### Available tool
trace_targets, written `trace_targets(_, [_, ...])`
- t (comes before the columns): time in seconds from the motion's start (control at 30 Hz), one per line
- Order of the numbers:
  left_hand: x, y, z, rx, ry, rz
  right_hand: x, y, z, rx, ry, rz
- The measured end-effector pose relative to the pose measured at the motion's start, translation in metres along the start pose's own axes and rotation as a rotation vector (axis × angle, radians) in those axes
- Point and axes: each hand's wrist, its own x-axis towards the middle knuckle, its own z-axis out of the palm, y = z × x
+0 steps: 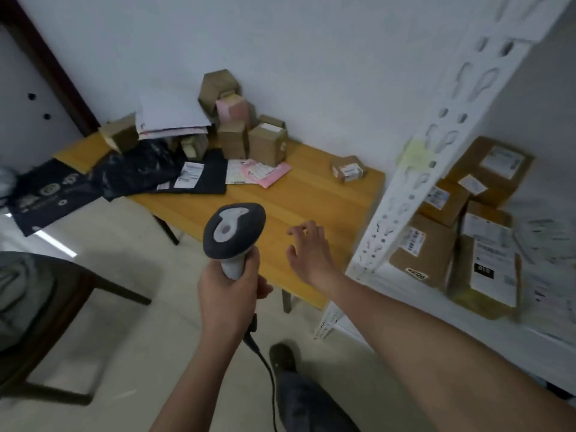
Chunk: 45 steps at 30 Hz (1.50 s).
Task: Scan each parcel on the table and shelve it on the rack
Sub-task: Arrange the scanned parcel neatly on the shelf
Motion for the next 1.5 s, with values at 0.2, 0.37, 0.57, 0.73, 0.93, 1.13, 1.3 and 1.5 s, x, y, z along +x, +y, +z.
trace_targets(0.2, [0.109,-0.006,-0.009,-0.007,-0.021,-0.012,0.110,0.003,0.048,0.063,-0.114,0.258])
trace_targets(0.37, [0.224,-0.006,0.005,0.032,-0.078,-0.045,0.228,0.000,0.100,0.257,-0.179,0.481])
trace_targets(0.57, [0.328,-0.004,0.020,0.054,-0.138,-0.095,0.335,0.007,0.132,0.666,-0.125,0.892])
trace_targets(0.73, [0.380,-0.013,0.027,0.063,-0.202,-0.130,0.382,0.014,0.152,1.095,-0.047,1.215])
trace_targets(0.93, [0.413,-0.023,0.030,0.092,-0.257,-0.167,0.393,0.015,0.159,1.233,-0.016,1.307])
trace_targets(1.13, [0.417,-0.021,0.026,0.104,-0.341,-0.204,0.328,0.034,0.156,1.145,-0.013,1.343])
trace_targets(1.3, [0.415,-0.021,0.026,0.137,-0.425,-0.221,0.279,0.044,0.155,1.032,0.220,1.334])
trace_targets(1.5, [0.405,-0.026,0.034,0.179,-0.532,-0.234,0.259,0.043,0.162,0.961,0.188,1.250])
